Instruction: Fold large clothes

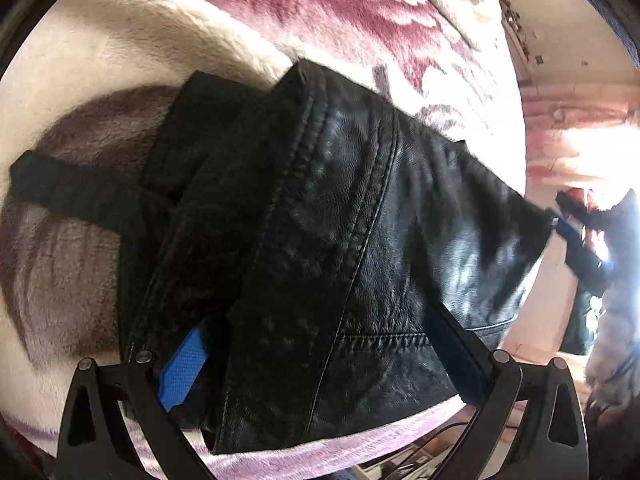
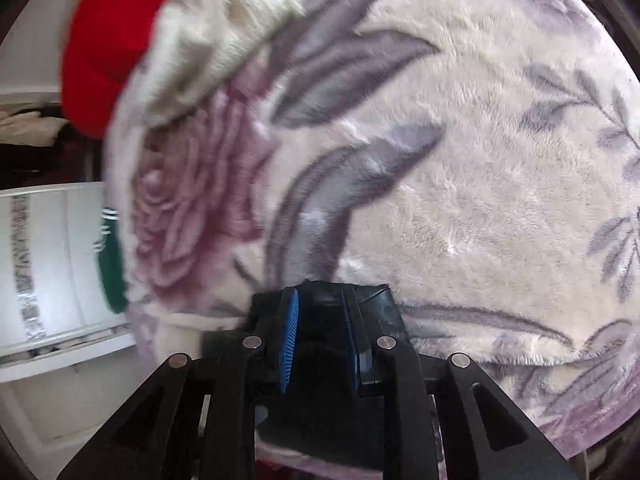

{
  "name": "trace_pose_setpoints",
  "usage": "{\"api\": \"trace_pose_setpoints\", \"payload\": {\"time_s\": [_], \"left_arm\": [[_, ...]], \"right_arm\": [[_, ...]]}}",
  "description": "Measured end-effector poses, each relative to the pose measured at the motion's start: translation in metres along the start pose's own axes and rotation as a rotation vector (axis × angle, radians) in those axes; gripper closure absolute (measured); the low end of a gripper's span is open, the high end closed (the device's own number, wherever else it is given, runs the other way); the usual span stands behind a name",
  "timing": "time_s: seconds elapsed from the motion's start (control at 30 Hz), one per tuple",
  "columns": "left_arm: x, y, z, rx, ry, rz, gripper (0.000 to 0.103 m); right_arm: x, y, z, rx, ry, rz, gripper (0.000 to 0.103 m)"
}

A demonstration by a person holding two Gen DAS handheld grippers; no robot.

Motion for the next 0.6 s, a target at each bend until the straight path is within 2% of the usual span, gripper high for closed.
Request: {"api": "trace_pose_setpoints", "payload": {"time_s": [0.07,0.1,0.2,0.27,0.33,0.37,0.43,0.47,0.5,0.53,0.6], "left_arm": [[-0.007,-0.001,-0.001,-0.002,0.001,0.000,0.000],[-0.014,-0.001,-0.001,-0.004,0.002,0.004,0.000],[-0.037,0.001,-0.004,0.007,0.017,0.051,0.000],[-0.049,0.004,-0.008,0.011,0.030,0.082,0.000],[-0.061,0.005,-0.018,0.006,0.041,0.106,0.000],[-0.064,0.005,-0.024,-0.001,0.049,0.114,0.000],[-0.062,0.007,-0.034,-0.018,0.064,0.116,0.000],[-0.058,0.006,-0.038,-0.026,0.069,0.112,0.000],[-0.051,0.010,-0.035,-0.033,0.077,0.107,0.000],[-0.046,0.009,-0.038,-0.040,0.080,0.102,0.000],[-0.034,0.008,-0.036,-0.031,0.090,0.104,0.000]], "right_arm": [[0.006,-0.012,-0.003,-0.018,0.042,-0.055,0.080],[0.012,-0.019,0.001,-0.030,0.017,-0.078,0.080],[0.001,-0.024,0.009,-0.059,-0.074,-0.008,0.080],[-0.016,-0.029,0.008,-0.076,-0.045,0.025,0.079],[-0.022,-0.037,0.004,-0.097,0.001,0.026,0.050],[-0.024,-0.042,0.002,-0.112,0.030,0.017,0.033],[-0.018,-0.054,0.003,-0.163,0.050,-0.014,0.032],[-0.008,-0.057,0.010,-0.199,-0.018,-0.021,0.033],[0.000,-0.057,0.017,-0.229,-0.080,-0.027,0.038],[0.013,-0.056,0.022,-0.238,-0.087,-0.036,0.053],[0.038,-0.048,0.029,-0.202,-0.096,-0.039,0.061]]}}
Point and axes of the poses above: each gripper's, at about its wrist camera, not at the fingertips, and x roughly the way its jaws point, z to its right, y to its top, the point moved 7 cm from there along x, roughly the way its jaws point, and after that the axes turned 7 degrees about z, right-handed, at the moved point
